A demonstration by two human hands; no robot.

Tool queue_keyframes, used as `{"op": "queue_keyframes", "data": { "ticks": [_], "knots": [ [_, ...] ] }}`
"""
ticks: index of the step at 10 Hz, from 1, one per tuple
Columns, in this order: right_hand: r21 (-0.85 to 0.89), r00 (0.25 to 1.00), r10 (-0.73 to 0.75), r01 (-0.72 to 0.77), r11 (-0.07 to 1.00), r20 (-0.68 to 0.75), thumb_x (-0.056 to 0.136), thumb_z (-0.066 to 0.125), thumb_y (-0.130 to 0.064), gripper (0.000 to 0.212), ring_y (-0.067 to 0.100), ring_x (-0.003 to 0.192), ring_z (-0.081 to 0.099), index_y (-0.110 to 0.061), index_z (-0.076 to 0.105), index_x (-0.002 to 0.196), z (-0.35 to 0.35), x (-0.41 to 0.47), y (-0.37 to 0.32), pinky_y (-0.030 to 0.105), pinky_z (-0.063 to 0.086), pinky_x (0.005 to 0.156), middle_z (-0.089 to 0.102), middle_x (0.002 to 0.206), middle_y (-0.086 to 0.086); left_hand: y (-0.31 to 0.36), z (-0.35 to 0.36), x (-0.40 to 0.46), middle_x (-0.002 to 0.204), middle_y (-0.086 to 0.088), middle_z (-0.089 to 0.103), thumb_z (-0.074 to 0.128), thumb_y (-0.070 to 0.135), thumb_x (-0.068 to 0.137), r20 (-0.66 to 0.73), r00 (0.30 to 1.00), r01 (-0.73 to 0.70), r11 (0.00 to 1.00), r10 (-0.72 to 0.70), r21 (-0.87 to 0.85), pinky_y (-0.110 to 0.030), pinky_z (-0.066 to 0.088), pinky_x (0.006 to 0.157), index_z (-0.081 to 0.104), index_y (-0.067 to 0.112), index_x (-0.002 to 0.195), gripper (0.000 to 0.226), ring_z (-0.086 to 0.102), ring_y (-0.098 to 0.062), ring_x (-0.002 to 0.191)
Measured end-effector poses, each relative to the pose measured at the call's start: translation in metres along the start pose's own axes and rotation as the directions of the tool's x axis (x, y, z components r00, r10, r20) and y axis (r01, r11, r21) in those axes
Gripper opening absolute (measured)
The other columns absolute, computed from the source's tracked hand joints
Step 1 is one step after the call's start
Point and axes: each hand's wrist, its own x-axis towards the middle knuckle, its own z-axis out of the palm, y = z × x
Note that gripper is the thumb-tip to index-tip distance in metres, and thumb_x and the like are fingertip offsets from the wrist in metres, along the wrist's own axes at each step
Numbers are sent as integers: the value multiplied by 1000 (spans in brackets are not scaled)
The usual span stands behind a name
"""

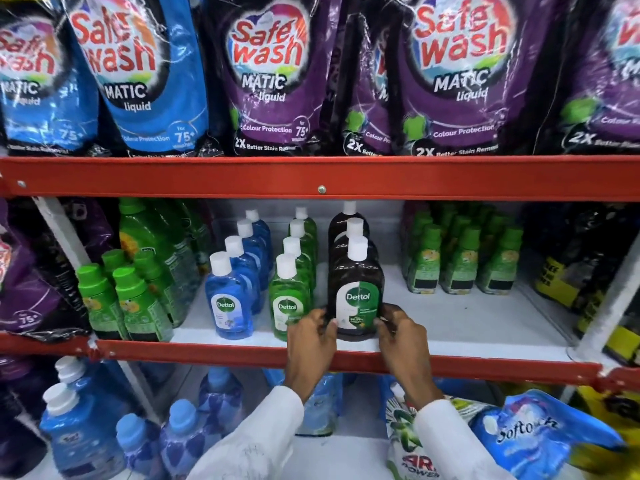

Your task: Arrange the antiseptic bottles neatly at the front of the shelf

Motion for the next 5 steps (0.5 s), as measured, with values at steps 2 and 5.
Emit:
{"op": "queue_keyframes", "data": {
  "ticks": [2, 5],
  "knots": [
    [20, 1000, -5, 5, 1000, 7, 88, 64, -17, 30, 18, 91, 73, -16, 65, 118, -3, -4, 4, 34, 57, 85, 77, 101, 4, 5, -2, -2, 93, -5, 80, 64, 26, 92, 22, 1000, -22, 1000, 22, 5, -36, 61, 78, 70, 12, 100, 18, 72, -11, 79],
    [160, 994, 95, -86, 983, -49, 85, 70, -20, 40, 15, 96, 69, -14, 62, 124, -16, -13, -2, 25, 53, 89, 72, 116, 5, 8, -7, -8, 98, -2, 78, 61, 30, 93, 13, 995, -95, 993, 95, 67, -33, 60, 80, 70, 13, 105, 23, 70, -6, 80]
  ]
}}
